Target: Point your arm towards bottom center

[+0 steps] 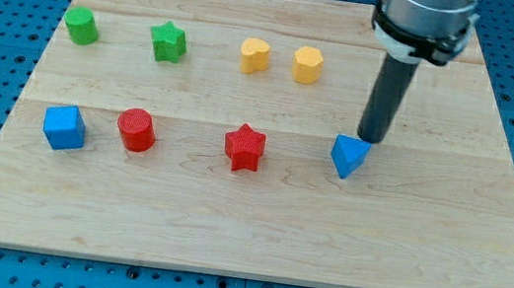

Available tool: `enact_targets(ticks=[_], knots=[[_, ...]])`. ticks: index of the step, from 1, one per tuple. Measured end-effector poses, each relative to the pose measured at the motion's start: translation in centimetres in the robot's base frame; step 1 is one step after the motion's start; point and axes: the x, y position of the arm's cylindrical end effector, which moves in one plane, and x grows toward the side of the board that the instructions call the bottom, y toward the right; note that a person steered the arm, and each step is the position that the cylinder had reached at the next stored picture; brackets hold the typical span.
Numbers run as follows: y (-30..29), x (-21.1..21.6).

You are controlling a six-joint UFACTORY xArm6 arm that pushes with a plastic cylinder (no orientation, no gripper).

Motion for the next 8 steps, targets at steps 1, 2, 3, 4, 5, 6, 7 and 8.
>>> enact_targets(ticks=[1,2,3,4,5,6,7,8], knots=[[0.2,1.0],[0.8,2.1],[0.9,2.7],[2.4,7.4],[-5.0,11.9],[-16.4,11.7],[-25.3,8.3],[-32.2,6.9]])
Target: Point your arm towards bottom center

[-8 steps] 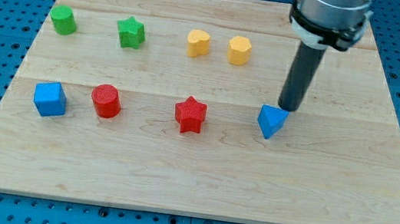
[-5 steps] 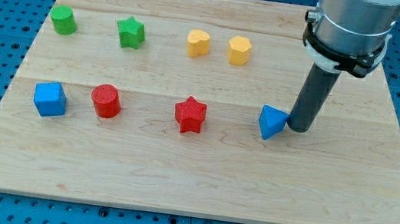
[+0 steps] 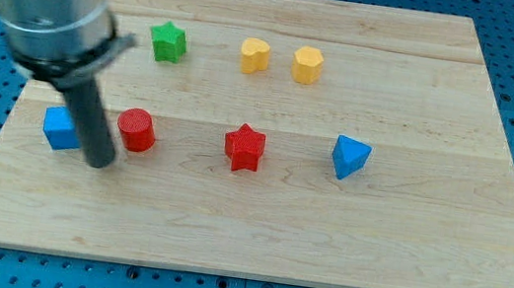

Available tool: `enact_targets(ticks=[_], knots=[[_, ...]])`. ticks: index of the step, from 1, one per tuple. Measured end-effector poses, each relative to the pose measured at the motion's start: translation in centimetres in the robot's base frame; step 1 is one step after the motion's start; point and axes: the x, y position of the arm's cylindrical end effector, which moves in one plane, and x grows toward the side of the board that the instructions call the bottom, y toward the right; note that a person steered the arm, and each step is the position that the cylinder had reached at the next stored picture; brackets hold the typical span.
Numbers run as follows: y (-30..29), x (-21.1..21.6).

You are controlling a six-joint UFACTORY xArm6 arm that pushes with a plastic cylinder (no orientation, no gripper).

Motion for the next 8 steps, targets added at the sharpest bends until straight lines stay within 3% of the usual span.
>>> enact_targets(ticks=[4,5,6,7,8], knots=[[-1.8,-1.5],[8.6,4.3],[18.9,5.8],[30.6,4.7],[42.8,-1.0]])
